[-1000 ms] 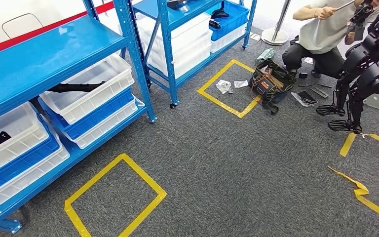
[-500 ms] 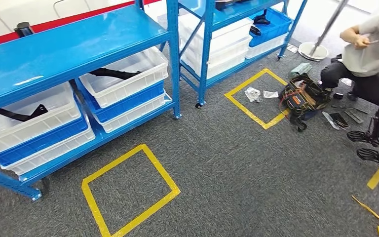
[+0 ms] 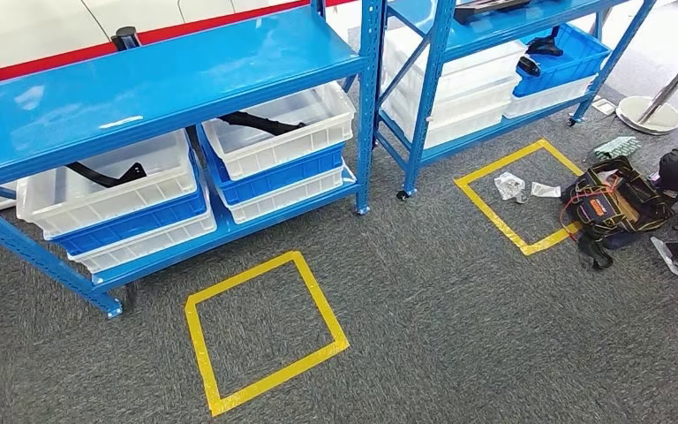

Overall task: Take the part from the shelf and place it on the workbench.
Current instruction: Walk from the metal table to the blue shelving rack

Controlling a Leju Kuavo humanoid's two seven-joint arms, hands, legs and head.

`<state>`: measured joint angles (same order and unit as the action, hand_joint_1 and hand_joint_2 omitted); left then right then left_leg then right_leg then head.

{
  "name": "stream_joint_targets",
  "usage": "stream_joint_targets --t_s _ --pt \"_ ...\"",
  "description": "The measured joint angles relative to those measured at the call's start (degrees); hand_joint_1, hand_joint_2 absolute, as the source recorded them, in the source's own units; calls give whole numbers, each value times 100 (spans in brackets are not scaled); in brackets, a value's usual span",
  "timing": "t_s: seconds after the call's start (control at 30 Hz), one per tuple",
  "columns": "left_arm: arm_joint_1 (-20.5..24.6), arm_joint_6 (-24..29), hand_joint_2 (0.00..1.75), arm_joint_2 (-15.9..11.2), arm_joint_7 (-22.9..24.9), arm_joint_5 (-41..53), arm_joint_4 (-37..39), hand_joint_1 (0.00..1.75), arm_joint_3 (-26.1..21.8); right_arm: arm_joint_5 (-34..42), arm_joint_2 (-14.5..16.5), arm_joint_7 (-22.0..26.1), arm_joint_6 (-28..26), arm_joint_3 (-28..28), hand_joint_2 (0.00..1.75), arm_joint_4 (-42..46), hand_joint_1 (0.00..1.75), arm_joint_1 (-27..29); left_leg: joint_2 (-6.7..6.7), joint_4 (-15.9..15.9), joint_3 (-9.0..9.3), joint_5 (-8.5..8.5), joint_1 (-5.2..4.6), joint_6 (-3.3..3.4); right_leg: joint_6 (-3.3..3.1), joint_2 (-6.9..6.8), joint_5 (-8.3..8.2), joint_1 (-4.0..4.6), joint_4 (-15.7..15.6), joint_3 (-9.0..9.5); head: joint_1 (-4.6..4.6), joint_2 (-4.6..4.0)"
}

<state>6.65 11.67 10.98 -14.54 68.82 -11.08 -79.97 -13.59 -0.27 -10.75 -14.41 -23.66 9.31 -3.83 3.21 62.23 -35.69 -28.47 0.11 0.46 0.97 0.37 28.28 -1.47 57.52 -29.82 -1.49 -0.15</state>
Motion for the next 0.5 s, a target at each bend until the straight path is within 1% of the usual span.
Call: stream_joint_targets --t_s 0.03,0.07,0.1,0.13,0.17,0.2,0.23,0.27,0.3,0.33,0.37,0.4,0.43,0.47,0.5 --pt "7 4 0 2 3 -5 0 0 0 -2 -4 -2 3 1 175 0 0 8 -159 361 -171 -202 -1 -22 -26 -73 5 14 1 -1 -20 0" --pt "14 7 0 3 6 -13 0 0 0 -5 -4 -2 7 1 175 0 0 17 -237 772 -370 -394 7 -39 -50 -153 11 25 2 -5 -36 0" --pt "16 7 0 4 8 -19 0 0 0 -8 -3 -2 10 1 175 0 0 24 -274 1106 -533 -514 12 -49 -61 -236 15 36 3 -6 -38 0" --pt "13 7 0 5 9 -27 0 0 -1 -12 -4 -2 11 1 175 0 0 26 -293 1244 -601 -518 14 -52 -66 -314 20 41 4 -6 -38 0" --pt "8 7 0 5 11 -34 0 0 -1 -16 -3 -2 13 1 175 0 0 23 -312 1179 -566 -426 14 -49 -71 -383 25 43 4 -1 -41 0" --pt "5 7 0 4 13 -37 0 0 -2 -18 -2 -2 15 1 175 0 0 16 -358 868 -400 -246 12 -33 -70 -448 33 44 4 10 -42 0" --pt "7 8 0 3 14 -38 0 0 -2 -19 1 -2 16 1 175 0 0 9 -471 437 -163 -57 5 -7 -65 -507 43 49 3 26 -45 0" --pt "16 8 0 2 15 -38 0 0 -2 -19 3 -2 16 1 175 0 0 3 -580 50 46 78 -13 21 -47 -566 58 72 6 41 -47 0" --pt "27 11 0 3 15 -38 0 0 -2 -20 4 -2 16 1 175 0 0 -2 -665 -241 200 163 -33 54 -24 -622 73 91 6 54 -45 0" --pt "36 14 0 3 15 -38 0 0 -1 -20 5 -2 16 1 175 0 0 -5 -708 -372 261 182 -53 80 -1 -671 84 110 5 66 -45 0" --pt "38 16 0 3 16 -39 0 0 -1 -20 9 -2 17 1 175 1 0 -10 -657 -388 250 176 -74 105 28 -727 90 122 -5 79 -42 0" --pt "33 20 0 4 16 -39 0 0 -1 -21 11 -2 17 1 175 3 0 -17 -581 -411 254 194 -74 140 59 -773 96 131 -17 98 -43 0" --pt "27 21 0 5 16 -41 0 0 -2 -22 13 -2 17 1 175 5 0 -27 -518 -444 266 217 -63 168 91 -745 112 126 -8 106 -42 0" --pt "23 23 0 6 17 -45 0 0 -2 -25 14 -2 17 0 175 7 0 -34 -448 -479 281 246 -44 204 112 -620 171 121 73 78 -37 0" --pt "27 26 0 9 17 -48 0 0 -2 -28 11 -2 19 -1 175 9 0 -36 -387 -511 295 276 -19 235 114 -444 282 117 271 -10 -31 0"
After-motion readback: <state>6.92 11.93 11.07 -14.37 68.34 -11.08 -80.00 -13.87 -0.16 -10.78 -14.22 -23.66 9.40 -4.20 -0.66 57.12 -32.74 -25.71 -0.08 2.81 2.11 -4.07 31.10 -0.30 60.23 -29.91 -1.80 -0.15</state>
